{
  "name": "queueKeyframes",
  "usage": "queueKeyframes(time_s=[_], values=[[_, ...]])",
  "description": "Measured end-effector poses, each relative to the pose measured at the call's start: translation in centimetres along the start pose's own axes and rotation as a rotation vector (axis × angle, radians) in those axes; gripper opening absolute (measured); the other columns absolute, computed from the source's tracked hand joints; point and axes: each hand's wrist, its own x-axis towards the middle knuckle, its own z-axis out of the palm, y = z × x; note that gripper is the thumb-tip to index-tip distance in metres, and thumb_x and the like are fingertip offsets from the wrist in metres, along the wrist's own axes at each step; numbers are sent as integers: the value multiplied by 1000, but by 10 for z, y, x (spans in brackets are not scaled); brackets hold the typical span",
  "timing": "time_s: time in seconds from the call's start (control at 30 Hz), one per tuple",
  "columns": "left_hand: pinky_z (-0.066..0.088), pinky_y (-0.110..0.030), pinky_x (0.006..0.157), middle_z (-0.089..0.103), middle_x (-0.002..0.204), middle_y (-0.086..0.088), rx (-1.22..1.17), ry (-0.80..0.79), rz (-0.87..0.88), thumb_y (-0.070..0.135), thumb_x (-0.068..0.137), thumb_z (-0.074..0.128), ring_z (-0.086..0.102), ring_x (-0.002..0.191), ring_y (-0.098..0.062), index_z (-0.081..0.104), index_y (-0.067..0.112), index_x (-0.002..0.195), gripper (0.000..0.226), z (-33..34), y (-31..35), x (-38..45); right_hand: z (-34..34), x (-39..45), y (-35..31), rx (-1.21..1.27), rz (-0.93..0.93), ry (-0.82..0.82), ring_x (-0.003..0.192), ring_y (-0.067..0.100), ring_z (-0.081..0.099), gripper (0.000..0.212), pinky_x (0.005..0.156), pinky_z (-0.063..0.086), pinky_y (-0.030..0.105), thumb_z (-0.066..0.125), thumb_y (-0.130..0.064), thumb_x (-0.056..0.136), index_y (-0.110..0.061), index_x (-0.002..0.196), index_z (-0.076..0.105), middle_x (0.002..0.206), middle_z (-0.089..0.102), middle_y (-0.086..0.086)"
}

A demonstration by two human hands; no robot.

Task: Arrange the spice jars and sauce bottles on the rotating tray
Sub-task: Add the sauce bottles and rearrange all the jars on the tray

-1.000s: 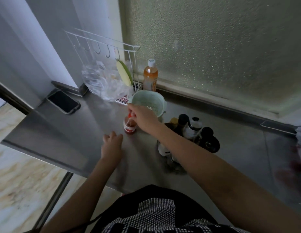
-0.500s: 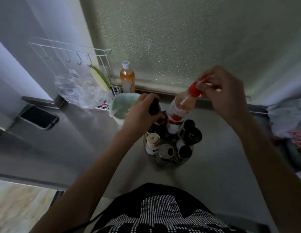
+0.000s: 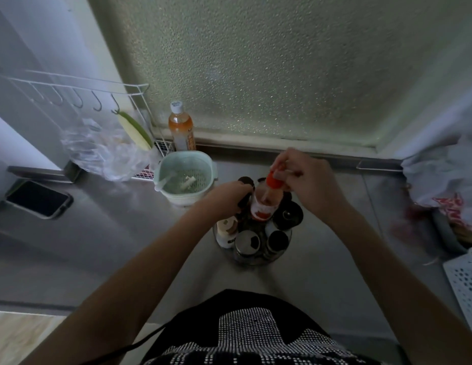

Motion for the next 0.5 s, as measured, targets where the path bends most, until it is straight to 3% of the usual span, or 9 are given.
queueKeyframes(time_s=[0.2, 0.27, 0.4, 0.5], values=[[53, -44, 83, 58, 118, -6, 73, 77, 38, 3, 79, 58, 56, 108, -26, 54, 18, 117, 41, 23, -12, 6, 40, -14, 30, -273, 24, -271, 76, 20, 61, 10, 63, 41, 24, 62, -16, 85, -17, 95, 60, 82, 66, 1], [52, -41, 87, 58, 123, -5, 40, 112, 40, 1, 81, 54, 55, 112, -25, 53, 20, 121, 44, 27, -15, 4, 48, -20, 40, -293, 33, -285, 75, 18, 62, 12, 64, 40, 23, 59, -19, 87, -20, 100, 60, 85, 68, 0], [47, -35, 93, 55, 132, -7, -75, 306, 6, -3, 83, 50, 52, 118, -25, 52, 17, 126, 47, 33, -19, -13, 39, -21, 41, -206, 20, -235, 90, 14, 63, 30, 80, 47, 25, 60, -17, 88, -22, 118, 58, 106, 69, -1], [48, -34, 86, 59, 121, -9, -165, 476, -110, -4, 82, 50, 55, 109, -26, 58, 12, 116, 38, 45, -25, -33, 25, -33, 48, -50, 76, 27, 83, 4, 61, 24, 77, 45, 8, 58, -14, 90, -17, 113, 60, 100, 66, -8]])
